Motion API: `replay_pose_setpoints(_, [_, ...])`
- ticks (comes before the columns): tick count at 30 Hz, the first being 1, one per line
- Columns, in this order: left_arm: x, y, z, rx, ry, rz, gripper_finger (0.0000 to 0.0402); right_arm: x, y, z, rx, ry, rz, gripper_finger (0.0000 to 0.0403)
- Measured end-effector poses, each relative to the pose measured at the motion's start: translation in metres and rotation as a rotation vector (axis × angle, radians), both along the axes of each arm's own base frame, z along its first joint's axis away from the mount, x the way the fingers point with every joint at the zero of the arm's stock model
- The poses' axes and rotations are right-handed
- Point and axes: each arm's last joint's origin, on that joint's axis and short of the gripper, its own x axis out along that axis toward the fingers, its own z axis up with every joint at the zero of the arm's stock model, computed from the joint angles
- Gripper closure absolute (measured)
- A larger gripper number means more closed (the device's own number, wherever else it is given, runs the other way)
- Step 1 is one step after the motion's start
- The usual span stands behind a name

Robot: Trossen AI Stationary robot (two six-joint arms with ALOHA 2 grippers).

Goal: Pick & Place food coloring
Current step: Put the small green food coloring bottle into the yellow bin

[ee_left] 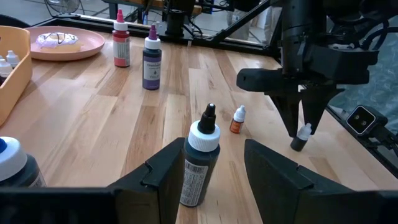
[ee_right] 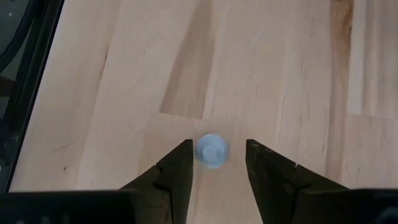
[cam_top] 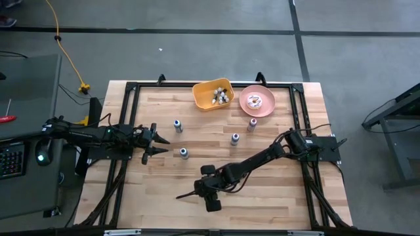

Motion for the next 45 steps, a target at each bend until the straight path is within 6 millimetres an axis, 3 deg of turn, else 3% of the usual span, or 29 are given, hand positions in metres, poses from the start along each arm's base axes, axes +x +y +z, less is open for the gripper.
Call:
replay_pose_setpoints(35, [0.0,0.0,0.0001,0.0,-0.001,0.0,0.0238,0.0008,0.0006,0.0006,0.01,-0.009,0.007,0.0267])
replay_pose_setpoints(45, [0.0,0.0,0.0,0.0,0.0,0.0,0.0238,0.0006,0.0014,0.0007,0.027,-0.003,0.02,0.0338])
